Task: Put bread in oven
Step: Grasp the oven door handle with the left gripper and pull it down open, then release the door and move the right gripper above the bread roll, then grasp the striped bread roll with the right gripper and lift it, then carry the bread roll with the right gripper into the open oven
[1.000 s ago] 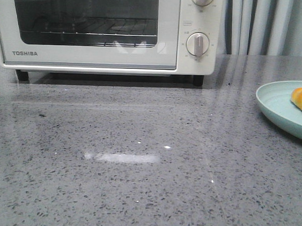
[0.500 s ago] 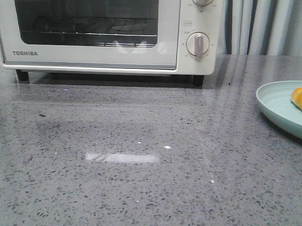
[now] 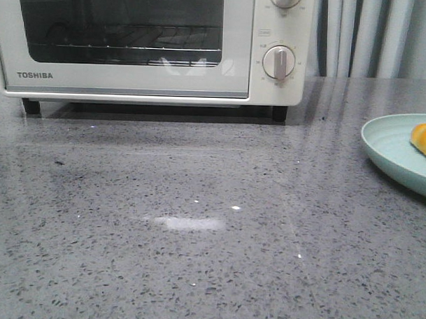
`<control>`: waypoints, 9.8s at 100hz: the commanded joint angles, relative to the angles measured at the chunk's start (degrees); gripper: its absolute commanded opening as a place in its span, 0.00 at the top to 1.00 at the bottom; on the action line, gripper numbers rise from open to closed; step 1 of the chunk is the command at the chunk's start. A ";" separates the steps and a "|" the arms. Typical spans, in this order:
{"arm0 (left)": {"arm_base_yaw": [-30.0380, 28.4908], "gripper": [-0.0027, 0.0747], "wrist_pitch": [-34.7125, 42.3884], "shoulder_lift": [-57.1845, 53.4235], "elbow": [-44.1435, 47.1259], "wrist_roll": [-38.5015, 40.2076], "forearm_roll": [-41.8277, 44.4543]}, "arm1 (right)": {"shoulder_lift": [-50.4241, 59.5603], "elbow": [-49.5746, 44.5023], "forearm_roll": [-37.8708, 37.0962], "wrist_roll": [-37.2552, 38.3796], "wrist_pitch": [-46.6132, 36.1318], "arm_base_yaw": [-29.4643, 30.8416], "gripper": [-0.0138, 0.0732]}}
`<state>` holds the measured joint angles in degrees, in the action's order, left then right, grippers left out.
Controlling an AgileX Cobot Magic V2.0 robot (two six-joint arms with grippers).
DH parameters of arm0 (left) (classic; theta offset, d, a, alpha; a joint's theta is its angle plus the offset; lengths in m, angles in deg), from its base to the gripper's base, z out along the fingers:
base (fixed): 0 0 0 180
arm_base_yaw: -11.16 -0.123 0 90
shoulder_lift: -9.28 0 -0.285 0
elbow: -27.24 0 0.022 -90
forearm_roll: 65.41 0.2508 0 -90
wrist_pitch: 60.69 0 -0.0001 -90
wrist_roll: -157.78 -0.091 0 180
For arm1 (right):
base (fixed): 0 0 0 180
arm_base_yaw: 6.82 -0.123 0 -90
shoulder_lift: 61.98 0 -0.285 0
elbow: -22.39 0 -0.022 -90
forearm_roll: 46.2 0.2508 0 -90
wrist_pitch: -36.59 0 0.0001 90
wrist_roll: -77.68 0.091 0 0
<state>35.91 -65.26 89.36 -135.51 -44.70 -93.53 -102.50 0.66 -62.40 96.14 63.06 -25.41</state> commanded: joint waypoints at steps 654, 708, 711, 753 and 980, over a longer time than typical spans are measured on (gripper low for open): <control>1.89 0.99 -5.35 -30.24 12.16 -7.45 -5.63 | -45.34 16.57 5.89 -12.84 48.03 5.64 0.92; 1.89 0.99 -7.56 -30.24 12.16 -7.45 -5.63 | -37.93 28.01 11.72 -21.85 48.03 -8.42 0.92; 1.89 0.99 -7.56 -30.24 12.16 -7.45 -5.63 | -37.93 28.48 11.72 -21.99 48.03 -9.70 0.92; 1.89 0.99 -7.60 -30.24 12.16 -7.33 -6.36 | -46.08 36.50 11.72 -23.41 48.03 -20.70 0.92; 1.89 0.99 -7.84 -30.24 12.16 -7.33 -6.36 | -75.38 65.02 1.57 -30.36 47.07 -22.29 0.93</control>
<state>38.15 -76.28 58.99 -121.32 -52.21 -98.86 -180.33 63.78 -58.55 66.49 108.65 -47.76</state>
